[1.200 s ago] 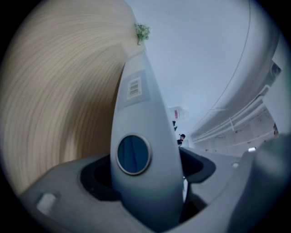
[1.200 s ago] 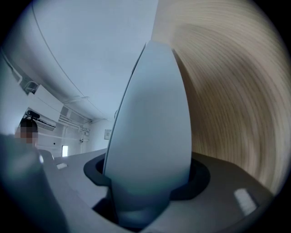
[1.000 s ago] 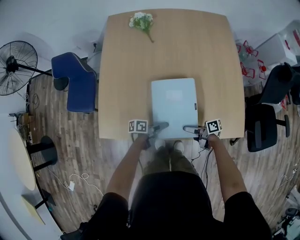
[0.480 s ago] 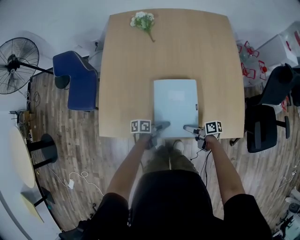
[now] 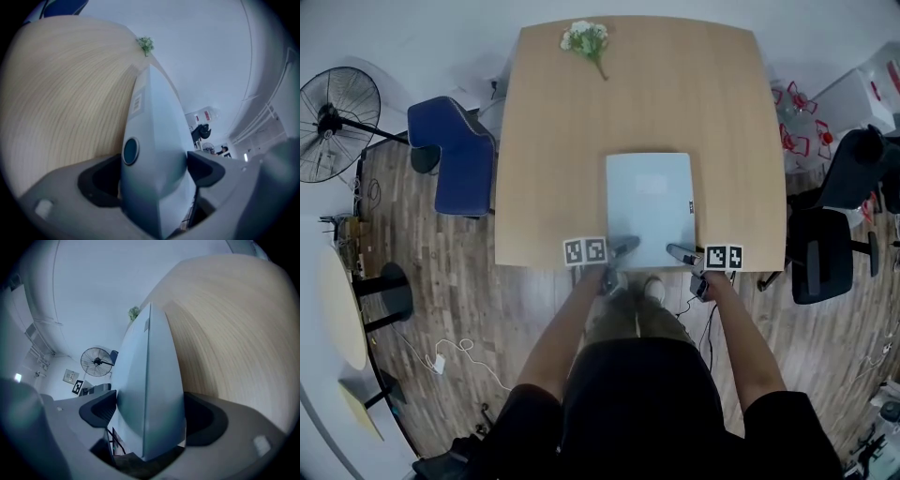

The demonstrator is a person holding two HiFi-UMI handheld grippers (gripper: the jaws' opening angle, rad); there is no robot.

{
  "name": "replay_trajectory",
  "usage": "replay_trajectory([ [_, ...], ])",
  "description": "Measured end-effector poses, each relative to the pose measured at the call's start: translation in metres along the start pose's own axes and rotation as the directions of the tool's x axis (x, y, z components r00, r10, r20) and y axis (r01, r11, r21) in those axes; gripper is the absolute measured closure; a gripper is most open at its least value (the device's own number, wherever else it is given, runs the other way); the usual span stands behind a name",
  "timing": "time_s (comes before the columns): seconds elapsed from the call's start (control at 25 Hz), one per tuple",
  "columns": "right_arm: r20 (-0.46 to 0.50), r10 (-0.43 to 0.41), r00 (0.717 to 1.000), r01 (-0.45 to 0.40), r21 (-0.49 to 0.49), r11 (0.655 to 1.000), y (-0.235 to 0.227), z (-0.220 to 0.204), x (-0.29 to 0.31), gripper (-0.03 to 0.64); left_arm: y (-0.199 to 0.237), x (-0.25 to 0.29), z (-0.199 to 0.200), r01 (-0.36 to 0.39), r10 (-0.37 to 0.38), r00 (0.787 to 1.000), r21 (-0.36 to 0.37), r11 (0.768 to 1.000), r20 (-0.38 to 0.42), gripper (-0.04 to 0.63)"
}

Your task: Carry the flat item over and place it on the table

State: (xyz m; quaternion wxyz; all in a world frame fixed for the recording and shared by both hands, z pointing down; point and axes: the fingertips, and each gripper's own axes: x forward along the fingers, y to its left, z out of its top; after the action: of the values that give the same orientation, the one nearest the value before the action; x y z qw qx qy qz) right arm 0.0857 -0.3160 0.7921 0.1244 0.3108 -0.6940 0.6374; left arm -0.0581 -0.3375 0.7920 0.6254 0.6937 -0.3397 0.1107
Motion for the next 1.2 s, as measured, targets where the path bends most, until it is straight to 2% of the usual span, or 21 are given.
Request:
replay_trajectory([
  [0.36, 0.035, -0.078, 0.996, 0.080, -0.053, 0.995, -0.009, -0.006, -0.008, 0.173, 0.002, -0.001, -0.009, -0.041, 0.040, 0.999, 0.023, 0.999, 0.031, 0.153],
  [0.52, 0.051, -0.138, 0.989, 0.143, -0.109, 0.984, -0.014, -0.011, -0.014, 0.209, 0.002, 0.000, -0.010, -0.071, 0.070, 0.997, 0.070, 0.995, 0.020, 0.156],
  [0.72, 0.083, -0.121, 0.989, 0.127, -0.073, 0.989, -0.019, -0.020, -0.018, 0.217, 0.001, -0.001, -0.017, -0.099, 0.097, 0.995, 0.110, 0.989, 0.026, 0.158],
  [1.0, 0.100, -0.127, 0.987, 0.136, -0.086, 0.987, -0.022, -0.020, -0.019, 0.224, 0.003, -0.008, -0.021, -0.161, 0.160, 0.987, 0.189, 0.969, 0.022, 0.160],
  [1.2, 0.104, -0.124, 0.987, 0.132, -0.082, 0.988, -0.022, -0.024, -0.020, 0.222, 0.008, -0.013, -0.033, -0.154, 0.156, 0.988, 0.162, 0.975, 0.006, 0.160],
])
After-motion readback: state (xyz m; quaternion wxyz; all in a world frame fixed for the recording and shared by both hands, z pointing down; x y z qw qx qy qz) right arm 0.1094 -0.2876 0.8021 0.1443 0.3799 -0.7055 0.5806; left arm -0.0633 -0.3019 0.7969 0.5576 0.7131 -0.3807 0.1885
